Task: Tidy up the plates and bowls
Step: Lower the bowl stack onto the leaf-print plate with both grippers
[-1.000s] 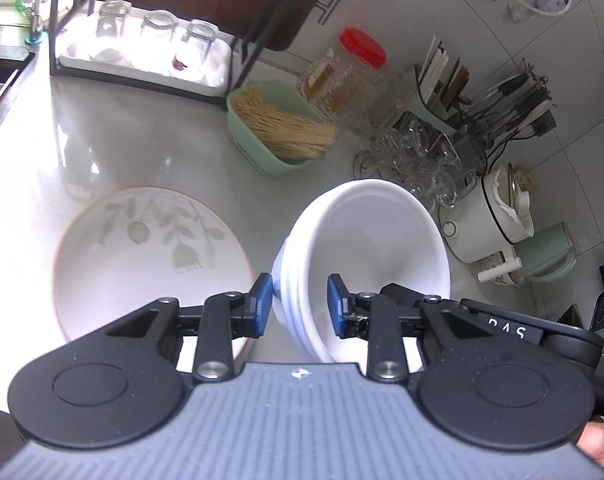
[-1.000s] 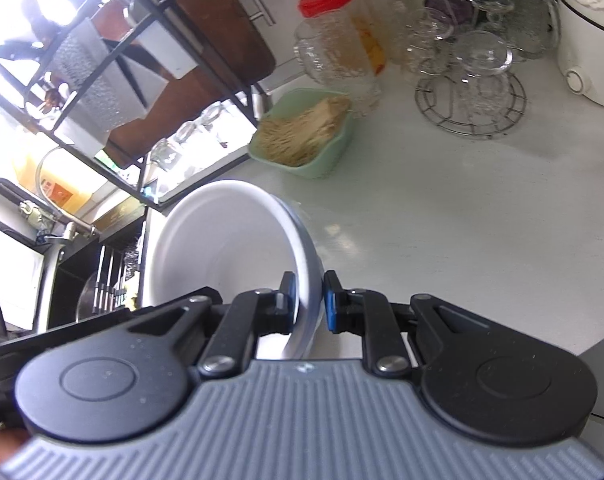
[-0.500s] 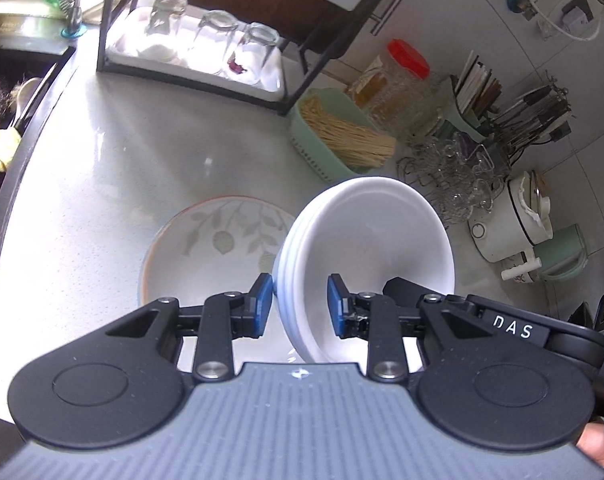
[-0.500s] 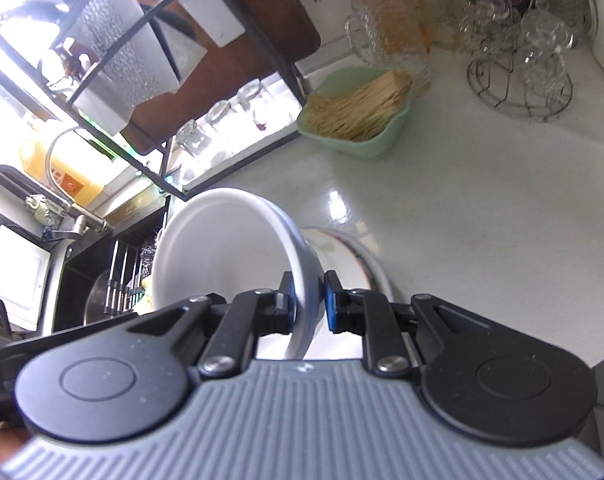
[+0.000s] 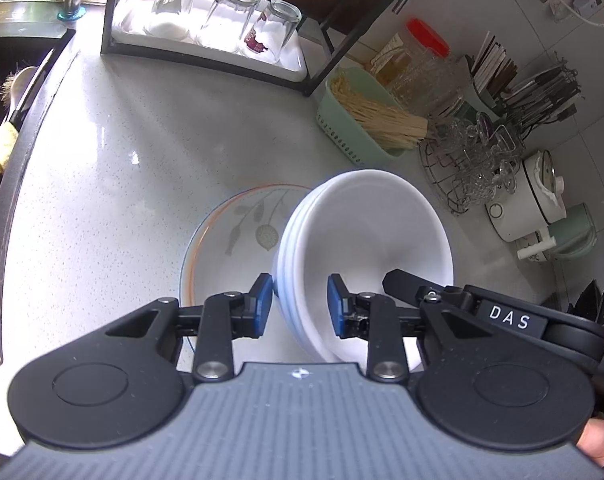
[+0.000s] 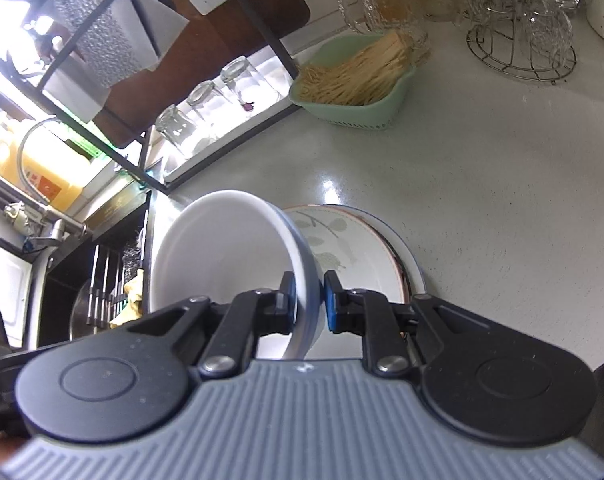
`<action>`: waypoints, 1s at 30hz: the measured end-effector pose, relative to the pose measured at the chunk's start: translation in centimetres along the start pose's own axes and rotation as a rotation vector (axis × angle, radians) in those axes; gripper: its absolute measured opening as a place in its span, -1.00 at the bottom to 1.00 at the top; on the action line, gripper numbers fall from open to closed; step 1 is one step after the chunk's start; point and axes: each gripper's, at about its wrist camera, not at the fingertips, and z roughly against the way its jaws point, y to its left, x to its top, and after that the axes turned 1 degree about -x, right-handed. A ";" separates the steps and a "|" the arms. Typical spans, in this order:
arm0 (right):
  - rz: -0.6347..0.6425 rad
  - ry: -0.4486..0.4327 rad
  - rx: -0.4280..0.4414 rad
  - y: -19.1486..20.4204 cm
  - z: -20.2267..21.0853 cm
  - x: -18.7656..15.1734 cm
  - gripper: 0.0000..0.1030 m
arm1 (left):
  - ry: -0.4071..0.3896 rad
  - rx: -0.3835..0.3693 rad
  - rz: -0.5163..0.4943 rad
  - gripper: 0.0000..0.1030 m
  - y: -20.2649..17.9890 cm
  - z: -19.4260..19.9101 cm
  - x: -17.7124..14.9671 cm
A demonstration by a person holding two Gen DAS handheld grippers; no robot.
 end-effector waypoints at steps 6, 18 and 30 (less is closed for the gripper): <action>-0.033 0.007 -0.033 0.2 -1.0 0.1 -0.63 | 0.036 -0.014 -0.037 -0.36 0.5 -1.1 0.9; -0.069 0.022 -0.089 -0.4 -2.0 -0.9 -0.62 | 0.097 -0.037 -0.087 -0.36 0.8 -2.8 0.9; -0.073 -0.038 -0.073 -1.0 0.9 -1.3 -0.57 | 0.072 0.021 -0.126 -0.01 -0.2 -0.1 1.5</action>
